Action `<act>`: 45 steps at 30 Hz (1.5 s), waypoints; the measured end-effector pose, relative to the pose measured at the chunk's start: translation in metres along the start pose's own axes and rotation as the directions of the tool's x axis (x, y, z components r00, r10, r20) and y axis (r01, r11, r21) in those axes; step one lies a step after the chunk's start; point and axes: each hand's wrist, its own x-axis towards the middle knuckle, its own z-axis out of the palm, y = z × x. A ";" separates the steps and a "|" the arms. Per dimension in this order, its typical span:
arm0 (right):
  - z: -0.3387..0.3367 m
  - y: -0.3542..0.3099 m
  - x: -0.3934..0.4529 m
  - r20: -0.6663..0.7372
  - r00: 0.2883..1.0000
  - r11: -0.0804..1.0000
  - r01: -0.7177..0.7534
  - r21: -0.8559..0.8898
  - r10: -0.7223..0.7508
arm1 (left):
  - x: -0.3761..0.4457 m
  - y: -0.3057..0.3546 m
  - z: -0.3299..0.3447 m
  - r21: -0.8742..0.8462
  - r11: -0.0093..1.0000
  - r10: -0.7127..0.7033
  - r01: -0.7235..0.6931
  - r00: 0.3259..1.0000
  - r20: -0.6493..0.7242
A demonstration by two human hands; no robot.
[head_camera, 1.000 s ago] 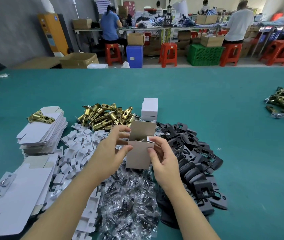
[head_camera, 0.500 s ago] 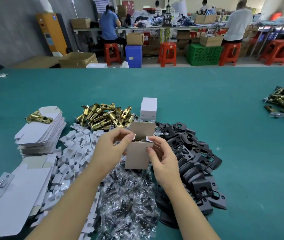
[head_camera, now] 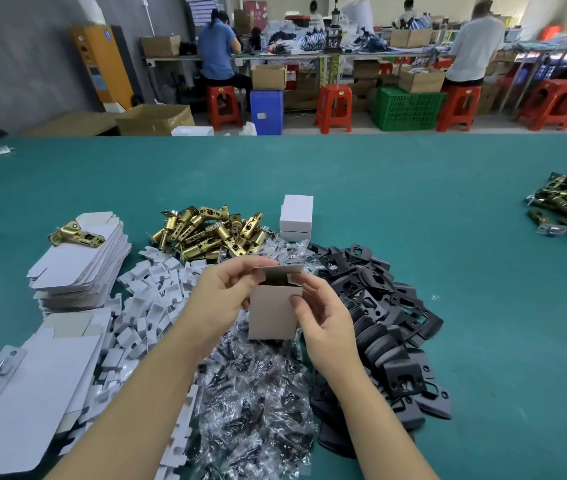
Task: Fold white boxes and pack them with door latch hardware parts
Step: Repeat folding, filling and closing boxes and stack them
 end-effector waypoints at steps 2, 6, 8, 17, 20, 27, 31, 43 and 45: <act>0.000 0.000 -0.001 -0.010 1.000 1.000 -0.007 -0.006 0.006 | -0.003 -0.001 -0.003 0.019 1.000 0.008 -0.008 1.000 0.019; 0.000 -0.003 -0.001 -0.033 0.999 1.000 -0.015 0.004 0.015 | -0.006 -0.002 -0.003 0.009 0.999 0.029 -0.030 0.993 0.112; 0.001 -0.005 -0.002 -0.045 0.999 0.999 -0.012 0.040 0.014 | -0.005 -0.003 -0.001 0.036 0.998 0.050 -0.053 0.996 0.078; -0.004 -0.009 -0.005 0.026 0.999 0.988 -0.029 0.149 0.025 | -0.006 -0.007 -0.001 0.329 0.924 0.194 -0.194 0.980 0.032; -0.003 -0.007 -0.003 -0.017 1.000 0.999 -0.006 0.040 0.007 | -0.007 -0.006 0.000 0.451 0.853 0.251 -0.264 0.964 0.090; -0.001 -0.007 -0.002 -0.020 1.000 1.000 -0.013 0.027 0.014 | -0.012 -0.009 0.005 0.580 0.718 0.378 -0.384 0.915 0.138; -0.001 -0.008 -0.002 -0.024 0.999 0.999 -0.024 0.026 0.024 | -0.010 -0.007 -0.001 0.566 0.747 0.326 -0.349 0.934 0.146; -0.003 -0.012 -0.002 -0.060 0.998 0.996 -0.009 0.084 0.014 | -0.007 0.015 -0.001 0.562 0.769 0.241 -0.305 0.952 0.187; -0.003 -0.011 -0.003 -0.058 0.998 0.997 0.000 0.078 0.004 | -0.007 0.016 -0.001 0.572 0.761 0.233 -0.308 0.951 0.202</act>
